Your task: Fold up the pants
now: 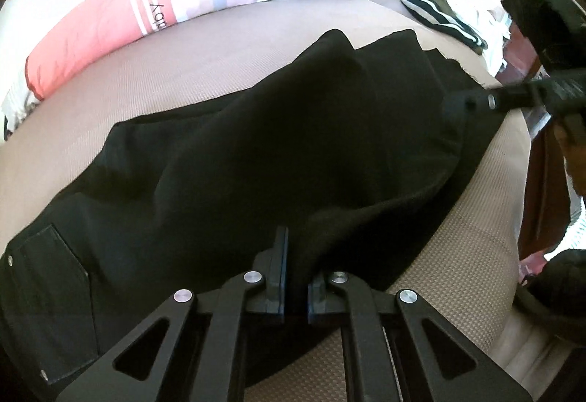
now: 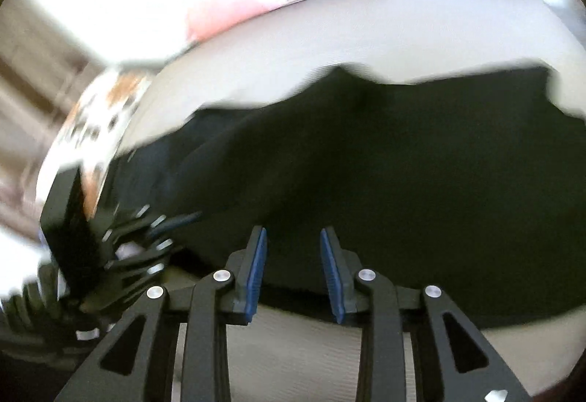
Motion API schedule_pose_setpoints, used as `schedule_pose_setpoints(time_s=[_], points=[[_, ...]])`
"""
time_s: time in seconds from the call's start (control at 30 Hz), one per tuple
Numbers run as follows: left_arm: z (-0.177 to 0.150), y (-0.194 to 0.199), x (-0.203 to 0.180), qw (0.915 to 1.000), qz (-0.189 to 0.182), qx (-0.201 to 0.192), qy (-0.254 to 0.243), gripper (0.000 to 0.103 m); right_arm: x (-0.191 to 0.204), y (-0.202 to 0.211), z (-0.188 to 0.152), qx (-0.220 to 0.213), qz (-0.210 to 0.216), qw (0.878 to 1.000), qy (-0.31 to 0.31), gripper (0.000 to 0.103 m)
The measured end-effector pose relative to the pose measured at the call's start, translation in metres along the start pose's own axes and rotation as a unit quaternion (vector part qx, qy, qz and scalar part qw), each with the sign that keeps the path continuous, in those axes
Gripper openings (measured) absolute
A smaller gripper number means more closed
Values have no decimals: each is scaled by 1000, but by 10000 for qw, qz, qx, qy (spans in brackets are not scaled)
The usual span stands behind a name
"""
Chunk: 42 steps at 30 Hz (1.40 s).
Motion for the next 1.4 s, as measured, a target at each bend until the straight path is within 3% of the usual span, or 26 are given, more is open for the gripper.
schedule_pose_setpoints(time_s=[0.13,0.27,0.43,0.63,0.7,0.77,0.9,1.03,1.1,1.2,1.4], points=[[0,0,2,9999,-23,17,114,8,-89,29,-4,-327,-170,9905,-1328,30],[0,0,3,9998,-31,42,206,8,-144,44,-11,-493,-406,9791,-1929,30],[0,0,3,9996,-14,84,285,8,-182,48,-6,-799,-216,9676,-2386,30],[0,-3,5,9989,27,129,449,8,-202,43,20,-1129,-132,9600,-2559,25],[-1,-4,4,9988,61,137,461,8,-204,39,29,-1113,-227,9612,-2514,12],[-1,-5,4,9988,74,152,457,8,-204,43,35,-1122,-303,9629,-2437,5],[-1,-5,1,9991,111,157,388,8,-173,91,53,-1788,-501,9654,-1830,3],[0,-5,-2,9994,76,129,307,8,-149,144,47,-2337,-894,9569,-1472,3],[1,-6,-6,9997,71,112,206,8,-152,150,35,-2287,-1195,9543,-1508,3],[1,-8,-13,9999,66,128,-53,8,-174,134,4,-1873,-1737,9505,-1767,3],[-6,-12,-22,9978,149,125,-631,9,-201,102,-36,-1430,-1973,9438,-2232,2]])
Point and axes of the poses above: each gripper's, at about its wrist camera, not at the fingertips, and y roughly against the way its jaws point, x to its left, z to its top, the point moved 3 cm from there along -y, roughly the way its jaws point, and after that the axes turned 1 degree about y, right-handed, at the moved point
